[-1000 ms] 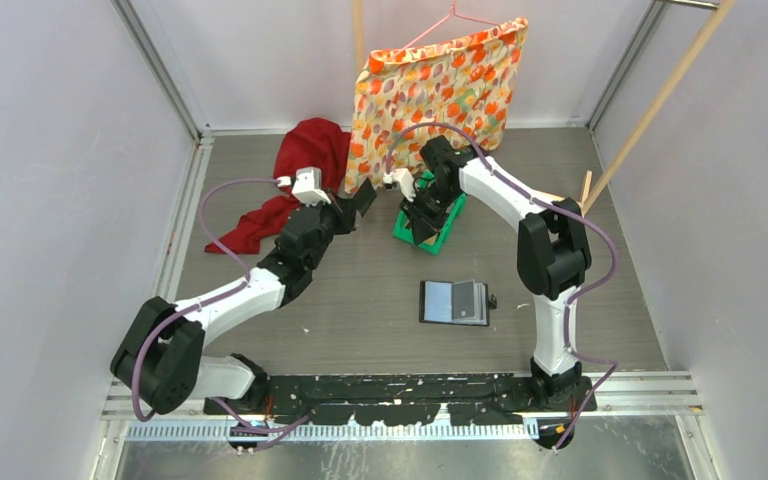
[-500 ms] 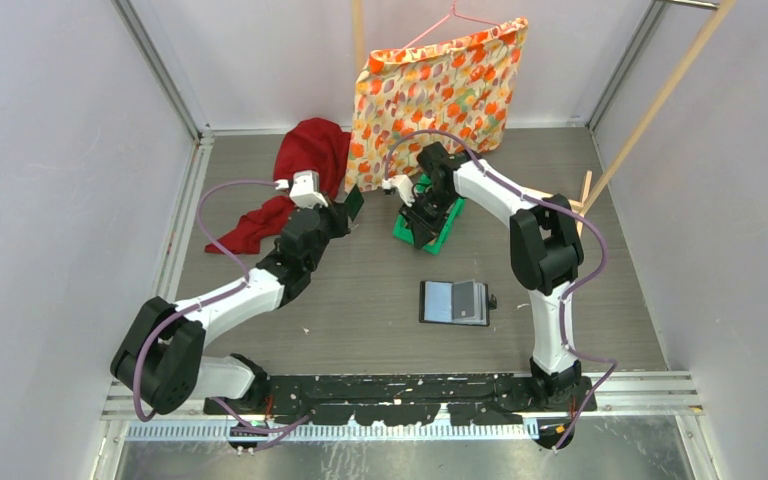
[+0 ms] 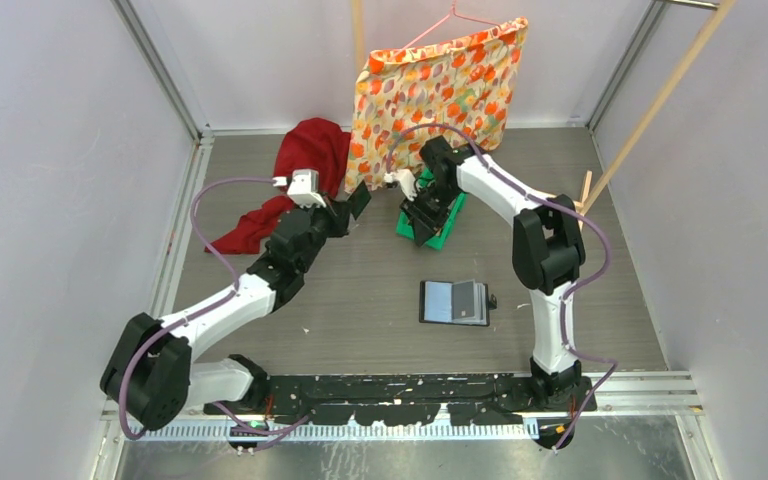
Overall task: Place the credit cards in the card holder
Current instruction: Insert the credit card into the card holder.
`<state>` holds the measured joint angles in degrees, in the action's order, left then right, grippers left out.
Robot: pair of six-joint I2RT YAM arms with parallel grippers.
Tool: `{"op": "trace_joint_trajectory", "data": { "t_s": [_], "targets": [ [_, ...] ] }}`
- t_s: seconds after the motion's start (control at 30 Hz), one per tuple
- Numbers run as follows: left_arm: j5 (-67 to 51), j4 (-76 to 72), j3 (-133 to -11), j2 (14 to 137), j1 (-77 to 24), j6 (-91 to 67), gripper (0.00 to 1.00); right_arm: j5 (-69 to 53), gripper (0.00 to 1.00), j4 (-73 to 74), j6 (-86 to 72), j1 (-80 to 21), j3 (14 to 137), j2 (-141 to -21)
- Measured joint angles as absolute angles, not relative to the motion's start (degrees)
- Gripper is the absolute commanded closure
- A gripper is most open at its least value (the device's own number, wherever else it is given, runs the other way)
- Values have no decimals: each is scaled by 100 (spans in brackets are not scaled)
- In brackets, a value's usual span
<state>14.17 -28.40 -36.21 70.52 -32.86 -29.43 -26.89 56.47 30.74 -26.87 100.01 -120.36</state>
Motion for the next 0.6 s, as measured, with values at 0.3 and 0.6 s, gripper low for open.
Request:
{"op": "trace_joint_trajectory", "data": {
  "t_s": [0.3,0.6],
  "targets": [
    [-1363,-2423,-3540,6357,-3321,-2714,100,-4134,19,6908,4630,-2408,9450,-9749],
    [-2976,-1800,-3317,5400,-3975,-2657,100,-5000,0,7078,5203,-1396,7303,-7238]
  ]
}}
